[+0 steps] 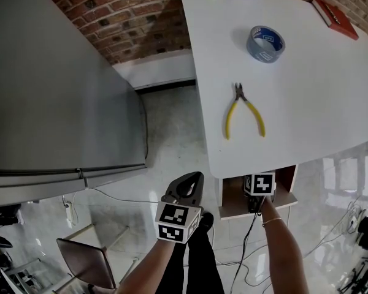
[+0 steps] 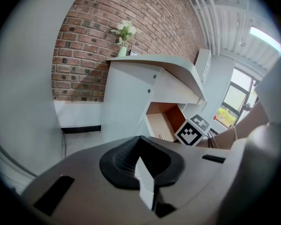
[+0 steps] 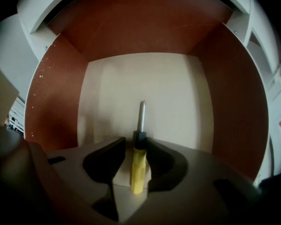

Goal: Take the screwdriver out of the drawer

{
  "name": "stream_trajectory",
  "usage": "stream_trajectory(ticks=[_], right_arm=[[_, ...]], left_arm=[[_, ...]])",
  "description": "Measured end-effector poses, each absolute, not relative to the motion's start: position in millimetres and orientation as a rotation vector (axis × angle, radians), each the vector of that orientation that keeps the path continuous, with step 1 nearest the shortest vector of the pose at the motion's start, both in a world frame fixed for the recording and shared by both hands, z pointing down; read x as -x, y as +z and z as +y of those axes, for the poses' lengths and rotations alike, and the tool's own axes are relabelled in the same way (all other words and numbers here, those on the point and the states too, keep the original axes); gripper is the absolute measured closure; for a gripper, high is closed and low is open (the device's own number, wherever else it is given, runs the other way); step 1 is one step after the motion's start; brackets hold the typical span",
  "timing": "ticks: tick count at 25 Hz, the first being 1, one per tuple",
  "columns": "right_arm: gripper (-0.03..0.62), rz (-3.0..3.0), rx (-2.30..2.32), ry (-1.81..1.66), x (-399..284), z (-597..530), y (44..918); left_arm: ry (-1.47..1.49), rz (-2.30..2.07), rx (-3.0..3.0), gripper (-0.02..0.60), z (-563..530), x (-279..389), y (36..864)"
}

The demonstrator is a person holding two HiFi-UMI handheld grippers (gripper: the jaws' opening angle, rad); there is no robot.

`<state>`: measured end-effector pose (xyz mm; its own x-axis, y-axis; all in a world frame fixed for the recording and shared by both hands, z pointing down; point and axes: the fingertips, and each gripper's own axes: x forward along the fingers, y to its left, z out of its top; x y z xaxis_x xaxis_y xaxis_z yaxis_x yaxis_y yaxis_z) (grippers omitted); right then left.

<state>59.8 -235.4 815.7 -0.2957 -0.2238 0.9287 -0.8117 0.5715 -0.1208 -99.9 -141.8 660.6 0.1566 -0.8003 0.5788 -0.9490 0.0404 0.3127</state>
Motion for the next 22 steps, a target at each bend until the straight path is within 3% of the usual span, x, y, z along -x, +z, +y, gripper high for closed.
stream_trajectory(ticks=[3, 22], right_arm=[[0.513, -1.811, -0.841, 0.71, -59, -234, 814], [0.516, -1.831, -0.913, 0.69, -67, -232, 792]], left_arm=[[0.291, -1.669, -1.785, 0.591, -142, 99, 660], [0.289, -1.689, -1.808, 0.591, -136, 101, 644]])
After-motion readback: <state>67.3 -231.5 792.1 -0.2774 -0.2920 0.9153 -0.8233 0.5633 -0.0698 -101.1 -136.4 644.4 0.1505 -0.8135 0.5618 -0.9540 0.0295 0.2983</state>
